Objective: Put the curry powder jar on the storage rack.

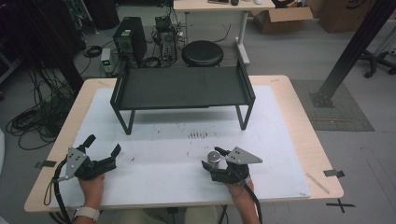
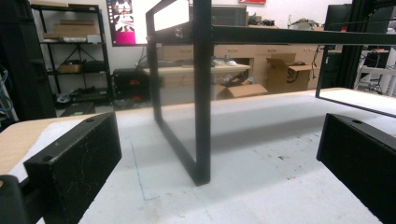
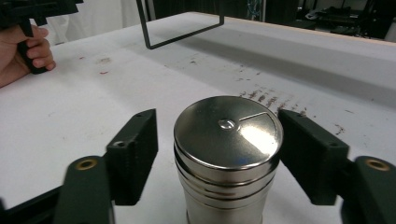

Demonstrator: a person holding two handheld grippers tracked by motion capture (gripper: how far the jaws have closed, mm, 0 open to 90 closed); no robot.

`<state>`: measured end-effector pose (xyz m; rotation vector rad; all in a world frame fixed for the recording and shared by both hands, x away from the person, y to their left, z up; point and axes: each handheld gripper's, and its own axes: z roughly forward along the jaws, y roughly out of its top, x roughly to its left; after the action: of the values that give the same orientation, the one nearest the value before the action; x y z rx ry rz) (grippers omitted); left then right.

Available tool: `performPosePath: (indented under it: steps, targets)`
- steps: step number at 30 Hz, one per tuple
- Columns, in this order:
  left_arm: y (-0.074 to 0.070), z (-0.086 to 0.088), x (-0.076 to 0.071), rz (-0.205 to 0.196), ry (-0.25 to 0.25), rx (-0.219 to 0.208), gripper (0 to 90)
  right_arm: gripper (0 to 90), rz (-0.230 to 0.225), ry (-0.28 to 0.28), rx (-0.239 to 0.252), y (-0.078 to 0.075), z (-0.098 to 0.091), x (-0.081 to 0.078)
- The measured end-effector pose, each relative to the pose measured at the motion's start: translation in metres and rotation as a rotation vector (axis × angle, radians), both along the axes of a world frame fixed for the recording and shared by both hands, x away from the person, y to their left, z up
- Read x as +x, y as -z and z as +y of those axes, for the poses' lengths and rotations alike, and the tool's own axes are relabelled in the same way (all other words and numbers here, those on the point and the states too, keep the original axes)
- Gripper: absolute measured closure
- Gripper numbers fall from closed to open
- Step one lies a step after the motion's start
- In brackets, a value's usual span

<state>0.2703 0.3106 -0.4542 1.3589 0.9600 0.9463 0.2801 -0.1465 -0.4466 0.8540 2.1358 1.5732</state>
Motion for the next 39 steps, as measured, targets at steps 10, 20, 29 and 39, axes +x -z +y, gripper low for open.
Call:
performPosePath:
  steps: [10,20,29,39]
  targets:
    - [0.000,0.000,0.000,0.001,0.000,0.000,0.3,45.3,0.008,-0.005,0.030,0.000,-0.003,0.001]
    - [0.000,0.000,0.000,0.000,0.000,0.000,0.2,48.3,0.015,0.002,0.049,0.001,-0.005,0.001]
    - [0.000,0.000,0.000,0.001,0.000,0.000,0.2,48.8,0.024,0.020,0.062,-0.003,-0.008,0.004]
    - [0.000,0.000,0.000,0.002,0.000,0.001,0.2,48.9,-0.007,0.003,0.056,-0.024,-0.004,0.010]
